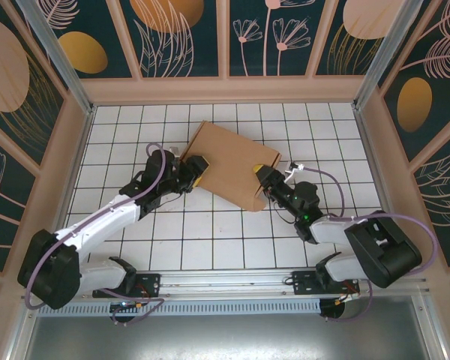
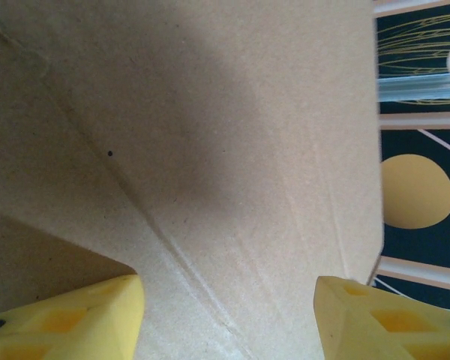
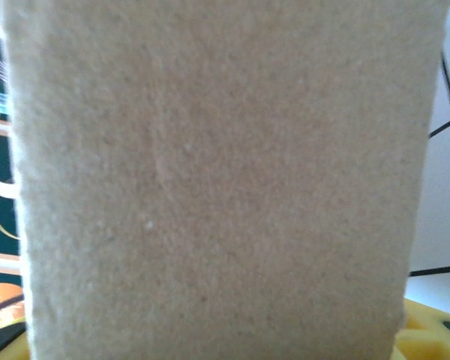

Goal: Fold the paper box

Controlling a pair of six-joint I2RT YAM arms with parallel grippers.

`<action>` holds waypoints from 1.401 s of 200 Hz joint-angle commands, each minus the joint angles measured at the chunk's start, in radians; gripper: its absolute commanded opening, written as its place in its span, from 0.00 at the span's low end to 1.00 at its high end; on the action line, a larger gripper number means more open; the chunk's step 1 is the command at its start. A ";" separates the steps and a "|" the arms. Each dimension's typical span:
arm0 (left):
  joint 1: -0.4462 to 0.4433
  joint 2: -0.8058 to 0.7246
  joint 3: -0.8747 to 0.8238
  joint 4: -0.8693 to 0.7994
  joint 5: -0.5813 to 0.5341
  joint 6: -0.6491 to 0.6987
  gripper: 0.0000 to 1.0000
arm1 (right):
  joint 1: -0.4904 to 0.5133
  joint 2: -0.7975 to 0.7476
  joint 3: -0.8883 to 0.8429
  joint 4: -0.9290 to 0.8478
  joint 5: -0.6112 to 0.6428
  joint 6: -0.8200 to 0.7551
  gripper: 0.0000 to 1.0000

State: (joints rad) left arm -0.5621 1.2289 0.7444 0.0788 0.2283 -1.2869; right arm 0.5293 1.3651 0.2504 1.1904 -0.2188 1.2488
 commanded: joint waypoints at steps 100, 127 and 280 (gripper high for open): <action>-0.015 -0.028 0.061 0.015 -0.107 0.142 0.63 | 0.036 0.052 0.103 0.306 -0.271 0.322 0.47; -0.013 -0.004 0.029 0.039 -0.069 0.116 0.63 | 0.038 0.045 0.120 0.296 -0.279 0.334 0.46; -0.052 0.007 0.134 0.006 0.076 0.082 0.65 | 0.024 -0.304 0.219 -0.423 0.028 -0.217 0.39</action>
State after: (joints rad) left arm -0.5728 1.2045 0.8593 0.0498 0.1810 -1.1355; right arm 0.5304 1.1145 0.4370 0.7883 -0.2619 1.1542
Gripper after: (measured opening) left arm 0.643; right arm 0.515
